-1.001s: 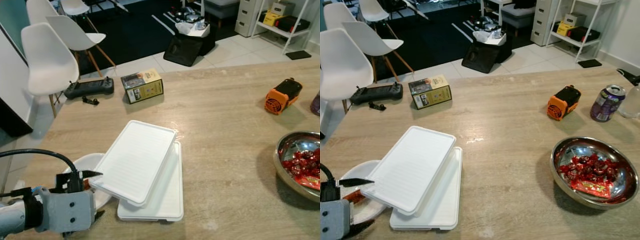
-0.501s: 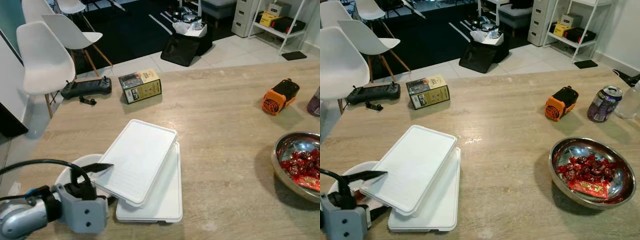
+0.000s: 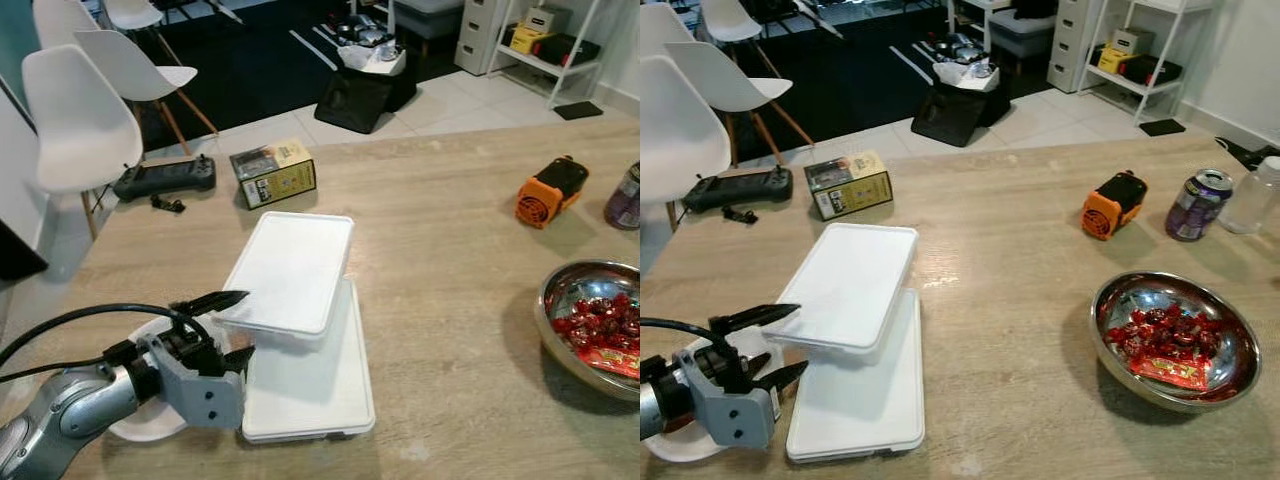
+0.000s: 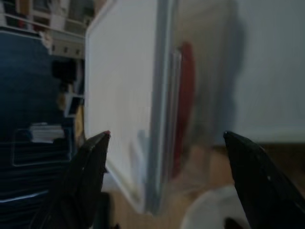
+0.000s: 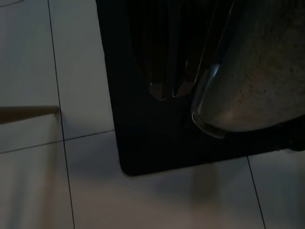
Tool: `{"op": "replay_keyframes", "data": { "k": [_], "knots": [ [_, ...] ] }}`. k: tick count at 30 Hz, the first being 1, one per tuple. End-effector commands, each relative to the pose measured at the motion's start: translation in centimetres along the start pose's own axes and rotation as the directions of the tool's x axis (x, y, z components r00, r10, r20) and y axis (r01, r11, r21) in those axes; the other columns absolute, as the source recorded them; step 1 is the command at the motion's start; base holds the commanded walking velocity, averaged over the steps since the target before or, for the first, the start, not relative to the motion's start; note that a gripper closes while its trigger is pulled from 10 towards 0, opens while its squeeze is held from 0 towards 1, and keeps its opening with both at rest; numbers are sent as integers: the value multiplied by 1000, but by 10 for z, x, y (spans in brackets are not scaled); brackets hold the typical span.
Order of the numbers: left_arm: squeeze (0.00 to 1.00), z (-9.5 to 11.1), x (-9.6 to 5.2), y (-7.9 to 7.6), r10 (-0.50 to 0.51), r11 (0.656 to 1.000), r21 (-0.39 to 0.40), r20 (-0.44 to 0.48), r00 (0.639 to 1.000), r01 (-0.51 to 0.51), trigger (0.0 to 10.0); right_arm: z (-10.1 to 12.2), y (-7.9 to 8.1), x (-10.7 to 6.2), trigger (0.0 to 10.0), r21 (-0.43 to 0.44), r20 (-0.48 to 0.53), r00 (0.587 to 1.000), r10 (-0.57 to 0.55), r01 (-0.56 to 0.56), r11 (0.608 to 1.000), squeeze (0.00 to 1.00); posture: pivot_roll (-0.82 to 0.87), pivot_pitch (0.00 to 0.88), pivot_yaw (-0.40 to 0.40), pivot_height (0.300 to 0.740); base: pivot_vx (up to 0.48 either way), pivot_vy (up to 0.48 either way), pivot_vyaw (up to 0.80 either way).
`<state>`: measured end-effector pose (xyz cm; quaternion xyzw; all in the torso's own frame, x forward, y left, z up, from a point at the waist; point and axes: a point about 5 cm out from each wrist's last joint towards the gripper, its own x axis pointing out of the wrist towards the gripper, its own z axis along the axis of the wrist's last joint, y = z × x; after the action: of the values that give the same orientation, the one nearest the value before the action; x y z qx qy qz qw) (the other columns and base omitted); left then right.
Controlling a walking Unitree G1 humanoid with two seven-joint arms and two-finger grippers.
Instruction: Restocking fridge
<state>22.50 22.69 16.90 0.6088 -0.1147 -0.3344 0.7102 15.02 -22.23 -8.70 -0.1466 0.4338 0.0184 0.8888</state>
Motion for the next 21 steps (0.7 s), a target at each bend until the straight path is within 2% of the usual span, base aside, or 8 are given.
{"op": "replay_keyframes", "data": {
  "k": [1, 6, 9, 10, 11, 14, 17, 21],
  "knots": [
    [0, -10, -2, -20, -83, 997, -1, -71, 994, 83, 10000, -7, 5, -2, 10000, 11, -22, 1000, 8, -8, 1000, 0, 87, 128, 65, 740, 0, 0, 0],
    [0, -12, -5, -29, -67, 997, -30, -89, 994, 65, 10000, -10, 5, -3, 10000, 11, -28, 1000, 9, -9, 1000, 0, 87, 135, 65, 740, 0, 0, 0],
    [0, -3, -5, -20, 7, 997, -77, -27, 1000, -9, 10000, -10, 5, -3, 10000, 11, -29, 1000, 9, -9, 1000, 0, 87, 135, 65, 740, 0, 0, 0],
    [0, 11, -5, -6, 67, 987, -151, 38, 997, -60, 10000, -10, 5, -3, 10000, 9, -29, 1000, 9, -9, 1000, 0, 90, 136, 64, 740, 0, 0, 0],
    [0, 11, -5, -6, 67, 987, -151, 38, 997, -60, 10000, -10, 5, -3, 10000, 9, -29, 1000, 9, -9, 1000, 0, 90, 136, 64, 740, 0, 0, 0],
    [0, 30, -5, 10, 103, 973, -215, 103, 989, -79, 10000, -10, 4, -3, 10000, 7, -29, 1000, 9, -9, 1000, 0, 90, 138, 62, 740, 0, 0, 0],
    [0, 49, -3, 36, 155, 969, -218, 168, 973, -117, 10000, -9, 4, -3, 10000, 1, -29, 999, 12, -12, 1000, 0, 103, 137, 59, 740, 0, 0, 0],
    [0, 57, -8, 45, 83, 973, -226, 197, 977, -37, 10000, -6, 6, -2, 10000, -2, -25, 1000, 17, -17, 1000, 0, 106, 135, 58, 740, 0, 0, 0]
  ]
}}
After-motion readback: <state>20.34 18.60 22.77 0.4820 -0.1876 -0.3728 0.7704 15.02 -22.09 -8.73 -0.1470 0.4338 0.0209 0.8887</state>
